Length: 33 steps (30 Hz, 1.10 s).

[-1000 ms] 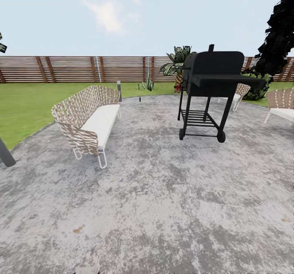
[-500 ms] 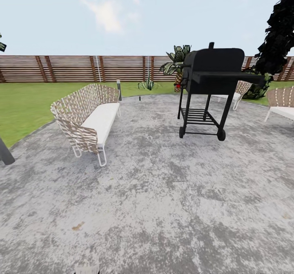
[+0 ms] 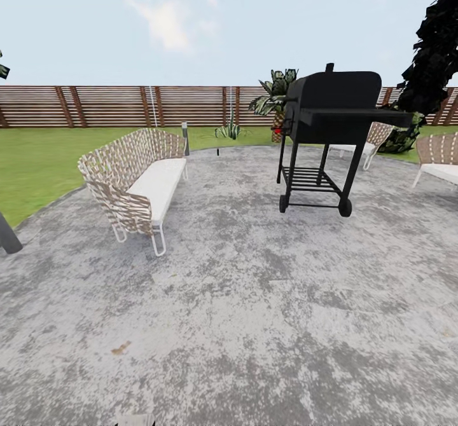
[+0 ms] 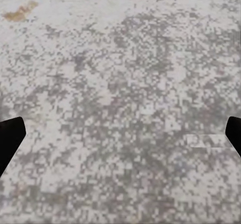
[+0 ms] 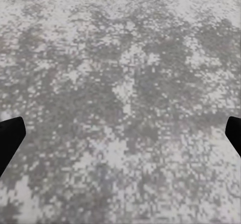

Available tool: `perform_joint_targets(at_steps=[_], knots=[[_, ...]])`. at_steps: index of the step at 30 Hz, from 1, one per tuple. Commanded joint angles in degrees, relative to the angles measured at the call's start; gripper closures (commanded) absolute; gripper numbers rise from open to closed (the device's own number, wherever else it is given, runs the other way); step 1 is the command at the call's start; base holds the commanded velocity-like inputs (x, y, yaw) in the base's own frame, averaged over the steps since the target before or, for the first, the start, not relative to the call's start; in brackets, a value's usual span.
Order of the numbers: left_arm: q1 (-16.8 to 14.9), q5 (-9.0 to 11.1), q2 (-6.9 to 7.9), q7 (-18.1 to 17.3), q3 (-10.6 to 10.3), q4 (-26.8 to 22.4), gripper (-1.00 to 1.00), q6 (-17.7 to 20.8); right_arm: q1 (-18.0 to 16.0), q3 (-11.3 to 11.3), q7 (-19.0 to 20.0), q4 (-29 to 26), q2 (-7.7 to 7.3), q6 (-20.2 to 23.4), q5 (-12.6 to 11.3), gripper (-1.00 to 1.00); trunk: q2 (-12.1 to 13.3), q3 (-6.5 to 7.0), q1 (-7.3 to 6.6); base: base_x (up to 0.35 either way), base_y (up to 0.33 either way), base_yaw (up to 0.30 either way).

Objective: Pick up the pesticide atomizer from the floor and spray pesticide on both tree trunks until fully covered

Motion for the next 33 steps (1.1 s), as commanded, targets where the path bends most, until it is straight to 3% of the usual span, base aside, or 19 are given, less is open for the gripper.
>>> perform_joint_targets(at_steps=[1,10,33], knots=[[0.0,0.1,-0.01,0.1,0.0,0.0,-1.00,-0.2,0.0,0.0,0.0,0.0,-0.01,-0.2,0.0,-1.00,0.0,-0.05,-0.01,0.000,0.000,0.000],[0.0,0.1,-0.01,0.0,0.0,0.0,-1.00,-0.2,0.0,0.0,0.0,0.0,0.00,-0.2,0.0,-1.00,0.0,-0.05,-0.01,0.094,0.000,0.000],[0.0,0.0,0.15,-0.1,0.0,0.1,-1.00,-0.2,0.0,0.0,0.0,0.0,0.07,-0.2,-0.1,-1.00,0.0,-1.76,-0.01,0.335,0.000,0.000]])
